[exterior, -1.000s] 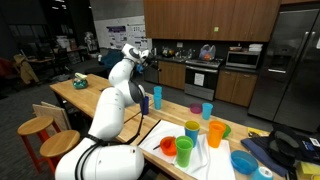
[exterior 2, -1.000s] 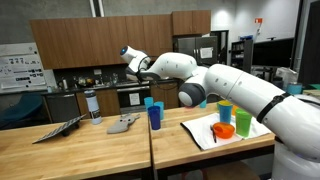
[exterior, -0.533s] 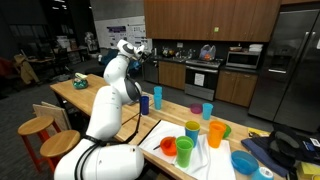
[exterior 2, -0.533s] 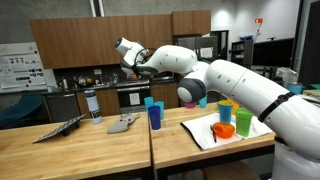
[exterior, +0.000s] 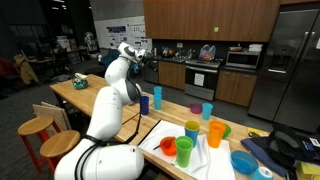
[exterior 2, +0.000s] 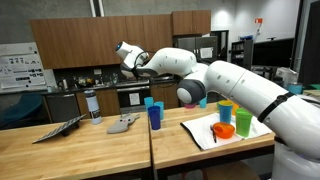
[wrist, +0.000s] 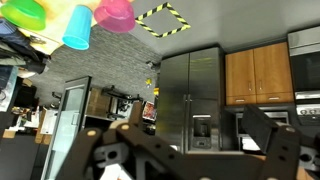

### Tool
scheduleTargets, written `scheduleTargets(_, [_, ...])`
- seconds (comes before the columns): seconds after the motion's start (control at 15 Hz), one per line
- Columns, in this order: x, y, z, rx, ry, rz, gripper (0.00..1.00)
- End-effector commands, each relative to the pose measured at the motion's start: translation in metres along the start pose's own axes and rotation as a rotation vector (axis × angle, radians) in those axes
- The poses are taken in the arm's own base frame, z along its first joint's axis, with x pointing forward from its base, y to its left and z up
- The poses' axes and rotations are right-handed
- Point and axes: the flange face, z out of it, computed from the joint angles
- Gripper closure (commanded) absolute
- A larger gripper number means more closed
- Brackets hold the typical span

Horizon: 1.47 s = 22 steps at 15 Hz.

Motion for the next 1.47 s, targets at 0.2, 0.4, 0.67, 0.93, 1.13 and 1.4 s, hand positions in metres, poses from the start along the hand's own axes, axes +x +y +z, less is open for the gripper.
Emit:
scheduleTargets(0.2, [-0.013,-0.003,-0.019,0.005,-0.026,0.070,0.00])
scheduleTargets(0.4, [-0.019,-0.003,-0.025,0.006,-0.042,0.065,0.00])
scheduleTargets(0.67, [-0.013,0.001,-0.025,0.000,-0.077,0.056,0.00])
scheduleTargets(0.93, [-0.001,0.006,-0.039,0.036,-0.098,0.025,0.00])
scheduleTargets(1.13, [0.019,0.015,-0.057,0.051,-0.083,0.024,0.00])
scheduleTargets(1.4, [0.042,0.034,-0.084,0.038,-0.084,-0.011,0.00])
